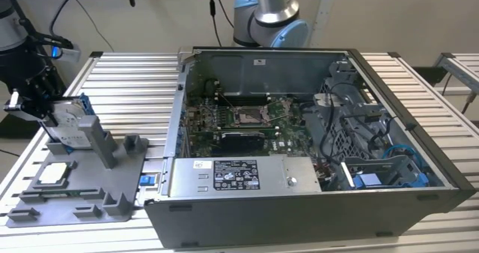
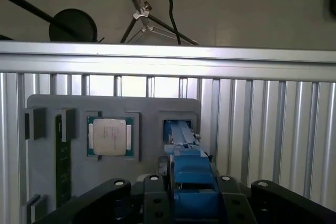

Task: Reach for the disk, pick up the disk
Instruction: 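Pick up the disk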

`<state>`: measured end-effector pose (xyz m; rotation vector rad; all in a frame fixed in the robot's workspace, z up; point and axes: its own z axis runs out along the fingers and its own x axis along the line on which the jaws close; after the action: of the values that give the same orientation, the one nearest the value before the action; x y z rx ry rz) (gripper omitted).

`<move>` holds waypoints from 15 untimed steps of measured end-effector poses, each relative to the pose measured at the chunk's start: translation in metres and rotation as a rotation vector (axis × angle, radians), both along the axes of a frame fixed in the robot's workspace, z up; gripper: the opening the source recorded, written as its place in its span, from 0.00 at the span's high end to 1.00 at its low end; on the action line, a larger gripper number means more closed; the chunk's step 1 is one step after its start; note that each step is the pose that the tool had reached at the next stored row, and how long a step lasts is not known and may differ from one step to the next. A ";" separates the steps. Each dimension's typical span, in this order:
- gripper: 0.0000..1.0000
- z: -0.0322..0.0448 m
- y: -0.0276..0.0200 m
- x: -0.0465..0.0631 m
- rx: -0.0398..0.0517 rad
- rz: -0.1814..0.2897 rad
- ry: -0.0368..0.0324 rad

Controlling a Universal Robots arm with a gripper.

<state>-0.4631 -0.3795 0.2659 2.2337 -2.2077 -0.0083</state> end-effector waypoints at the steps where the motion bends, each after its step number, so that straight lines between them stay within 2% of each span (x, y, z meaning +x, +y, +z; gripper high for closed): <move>1: 1.00 0.0000 0.0000 0.000 0.0001 0.000 -0.0001; 15: 1.00 -0.0003 0.0000 0.000 0.0001 0.000 -0.0001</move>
<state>-0.4631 -0.3795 0.2656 2.2337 -2.2078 -0.0083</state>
